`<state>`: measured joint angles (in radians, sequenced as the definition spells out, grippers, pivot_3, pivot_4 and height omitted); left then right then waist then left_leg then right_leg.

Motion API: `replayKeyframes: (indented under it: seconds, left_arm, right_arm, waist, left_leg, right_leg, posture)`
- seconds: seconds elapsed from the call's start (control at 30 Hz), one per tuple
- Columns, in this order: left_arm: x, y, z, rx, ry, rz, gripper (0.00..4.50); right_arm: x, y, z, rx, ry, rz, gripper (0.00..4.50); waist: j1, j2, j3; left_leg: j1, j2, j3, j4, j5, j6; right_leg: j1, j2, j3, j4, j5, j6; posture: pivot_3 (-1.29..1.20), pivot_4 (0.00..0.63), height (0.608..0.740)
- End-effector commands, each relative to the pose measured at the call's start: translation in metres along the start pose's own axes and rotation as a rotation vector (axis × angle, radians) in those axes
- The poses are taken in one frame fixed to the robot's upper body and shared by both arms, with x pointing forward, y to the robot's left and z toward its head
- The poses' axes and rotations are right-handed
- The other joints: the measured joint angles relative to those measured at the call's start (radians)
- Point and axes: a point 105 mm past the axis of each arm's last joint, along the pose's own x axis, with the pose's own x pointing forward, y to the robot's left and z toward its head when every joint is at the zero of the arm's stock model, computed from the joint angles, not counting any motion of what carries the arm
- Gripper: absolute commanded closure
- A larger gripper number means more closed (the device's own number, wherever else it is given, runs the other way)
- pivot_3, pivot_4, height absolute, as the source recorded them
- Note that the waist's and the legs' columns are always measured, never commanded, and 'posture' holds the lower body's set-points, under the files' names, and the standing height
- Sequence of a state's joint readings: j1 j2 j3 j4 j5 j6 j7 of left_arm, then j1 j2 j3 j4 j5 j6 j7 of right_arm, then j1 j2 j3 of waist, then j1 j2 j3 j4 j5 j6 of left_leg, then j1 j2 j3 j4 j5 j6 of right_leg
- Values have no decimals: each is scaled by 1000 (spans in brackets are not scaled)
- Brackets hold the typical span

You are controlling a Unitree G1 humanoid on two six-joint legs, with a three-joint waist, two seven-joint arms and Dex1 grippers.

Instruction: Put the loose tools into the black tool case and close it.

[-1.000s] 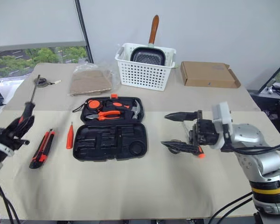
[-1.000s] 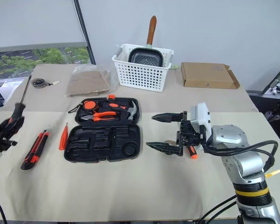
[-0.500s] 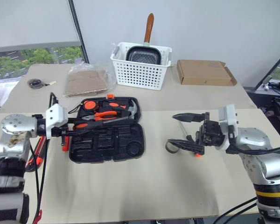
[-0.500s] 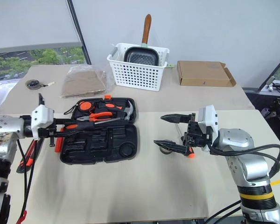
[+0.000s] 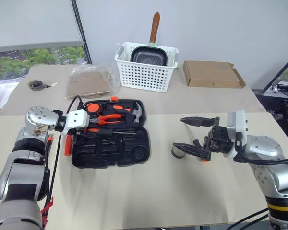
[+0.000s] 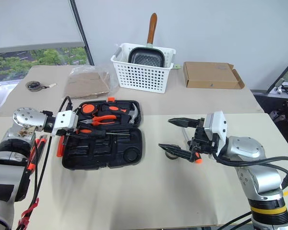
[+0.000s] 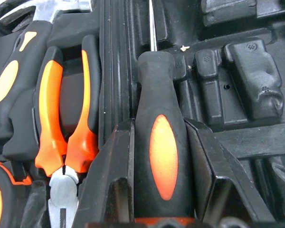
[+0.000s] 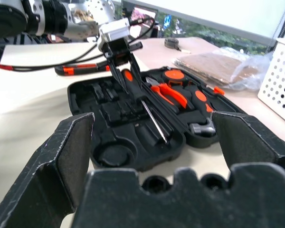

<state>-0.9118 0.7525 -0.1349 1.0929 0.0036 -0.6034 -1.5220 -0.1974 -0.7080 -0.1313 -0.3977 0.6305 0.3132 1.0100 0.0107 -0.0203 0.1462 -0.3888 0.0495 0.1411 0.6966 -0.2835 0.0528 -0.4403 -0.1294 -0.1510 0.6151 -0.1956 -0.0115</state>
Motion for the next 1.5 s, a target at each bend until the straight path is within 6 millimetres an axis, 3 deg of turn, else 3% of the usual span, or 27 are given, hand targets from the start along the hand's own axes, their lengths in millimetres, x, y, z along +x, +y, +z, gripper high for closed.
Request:
replayKeyframes:
  seconds: [0.03,0.6,0.93,0.97,1.27,1.5]
  left_arm:
    - [-6,6,0,11,29,17,3506]
    - [-20,6,-8,-32,70,37,3506]
    - [-19,-6,-17,-76,109,-40,3506]
    - [-19,-4,-16,-75,107,-30,3006]
    - [-19,10,-10,-18,98,64,56]
    - [-26,25,21,22,-89,121,56]
  right_arm:
    - [-2,1,8,-47,0,-11,0]
    - [-1,-2,2,-48,7,-8,0]
    - [-2,-2,2,-53,6,-13,0]
    - [-2,-2,1,-54,7,-14,0]
    - [-4,-2,-1,-52,9,-21,0]
    - [-3,-3,-2,-49,6,-22,0]
  waist:
    - [0,0,0]
    - [-1,0,0]
    - [-1,0,0]
    - [-1,0,0]
    - [3,0,0]
    - [1,0,0]
  left_leg:
    - [0,0,0,0,-1,2]
    - [1,1,-2,6,-1,4]
    - [1,1,-2,6,-1,4]
    - [1,1,-2,6,-1,4]
    - [1,1,-2,7,-1,4]
    - [0,1,-2,8,-1,4]
  right_leg:
    - [0,0,0,1,0,0]
    - [-1,0,1,9,0,0]
    - [0,0,1,9,0,0]
    - [0,0,1,9,0,0]
    - [0,0,1,10,0,0]
    - [-1,-1,1,11,0,0]
  posture:
    - [0,150,700]
    - [0,150,700]
    - [0,150,700]
    - [0,150,700]
    - [0,150,700]
    - [0,150,700]
